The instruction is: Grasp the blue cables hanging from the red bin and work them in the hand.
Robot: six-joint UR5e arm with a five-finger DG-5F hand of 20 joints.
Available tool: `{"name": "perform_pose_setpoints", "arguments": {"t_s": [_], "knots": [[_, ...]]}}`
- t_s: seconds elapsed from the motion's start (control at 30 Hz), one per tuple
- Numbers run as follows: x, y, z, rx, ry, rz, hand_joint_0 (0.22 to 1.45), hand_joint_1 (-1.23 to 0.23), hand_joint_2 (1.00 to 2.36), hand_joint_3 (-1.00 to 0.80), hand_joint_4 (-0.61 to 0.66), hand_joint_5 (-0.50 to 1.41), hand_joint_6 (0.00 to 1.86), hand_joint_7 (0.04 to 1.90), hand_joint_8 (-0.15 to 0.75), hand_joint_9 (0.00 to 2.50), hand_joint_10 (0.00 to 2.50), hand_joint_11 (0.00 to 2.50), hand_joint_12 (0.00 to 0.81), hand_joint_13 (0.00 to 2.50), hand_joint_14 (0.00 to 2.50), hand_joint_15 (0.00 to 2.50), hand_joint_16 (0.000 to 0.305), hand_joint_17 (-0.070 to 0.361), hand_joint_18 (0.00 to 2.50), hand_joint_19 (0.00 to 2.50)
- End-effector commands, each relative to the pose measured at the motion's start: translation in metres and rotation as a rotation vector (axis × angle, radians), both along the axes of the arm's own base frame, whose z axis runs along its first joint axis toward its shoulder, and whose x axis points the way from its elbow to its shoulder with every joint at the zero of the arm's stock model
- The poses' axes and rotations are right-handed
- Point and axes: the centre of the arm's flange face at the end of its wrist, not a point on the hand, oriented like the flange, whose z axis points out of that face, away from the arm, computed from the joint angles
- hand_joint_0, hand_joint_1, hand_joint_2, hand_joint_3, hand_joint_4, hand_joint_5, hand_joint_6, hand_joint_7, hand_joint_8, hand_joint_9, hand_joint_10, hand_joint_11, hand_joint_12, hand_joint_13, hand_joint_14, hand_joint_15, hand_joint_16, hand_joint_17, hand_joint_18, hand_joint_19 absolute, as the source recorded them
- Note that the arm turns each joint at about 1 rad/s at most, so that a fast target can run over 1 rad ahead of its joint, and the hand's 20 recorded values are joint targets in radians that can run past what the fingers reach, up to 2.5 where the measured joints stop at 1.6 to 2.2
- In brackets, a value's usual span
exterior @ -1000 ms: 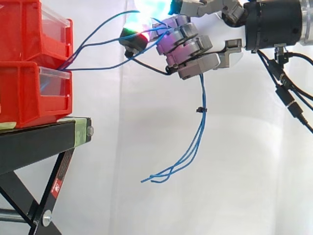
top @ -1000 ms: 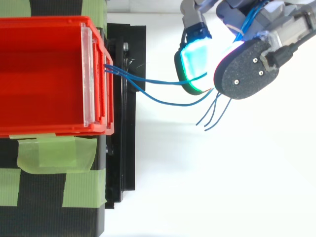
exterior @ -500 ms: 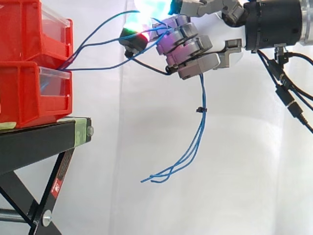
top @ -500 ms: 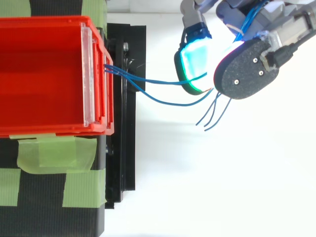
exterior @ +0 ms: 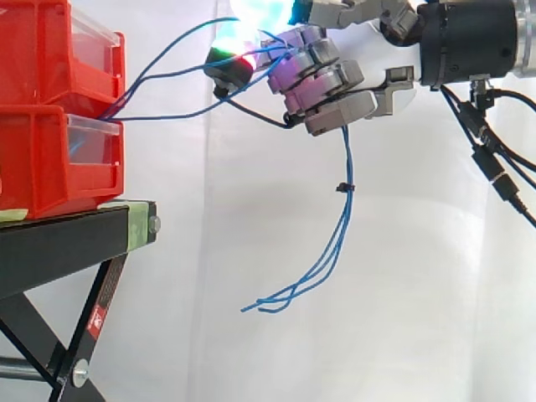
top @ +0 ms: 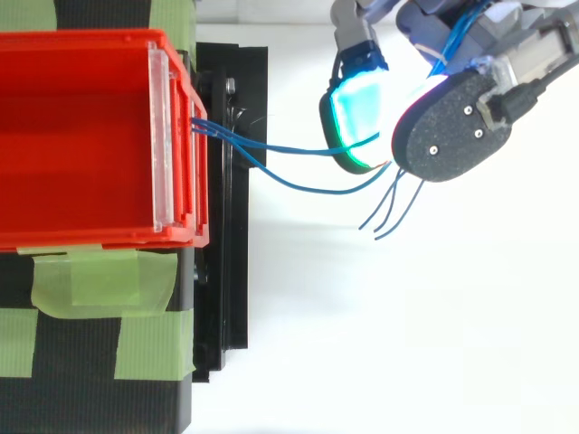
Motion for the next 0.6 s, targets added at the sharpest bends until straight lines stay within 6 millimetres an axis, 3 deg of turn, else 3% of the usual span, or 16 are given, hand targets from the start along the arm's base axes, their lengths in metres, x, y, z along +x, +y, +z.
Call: {"name": "perform_pose_setpoints", "arguments": {"t_s": [0.0, 0.57], "knots": [[-0.0001, 0.0000, -0.0008, 0.000, 0.002, 0.000, 0.90, -0.66, 1.02, -0.40, 0.12, 0.32, 0.85, 1.27, 0.311, 0.69, 2.50, 2.50, 0.408, 0.98, 2.50, 1.47, 0.050, 0.113, 1.41, 1.57], [-0.0001, 0.0000, -0.0008, 0.000, 0.002, 0.000, 0.90, -0.66, 1.02, -0.40, 0.12, 0.33, 0.84, 1.27, 0.309, 0.69, 2.50, 2.49, 0.408, 0.98, 2.50, 1.46, 0.050, 0.112, 1.41, 1.57]]}}
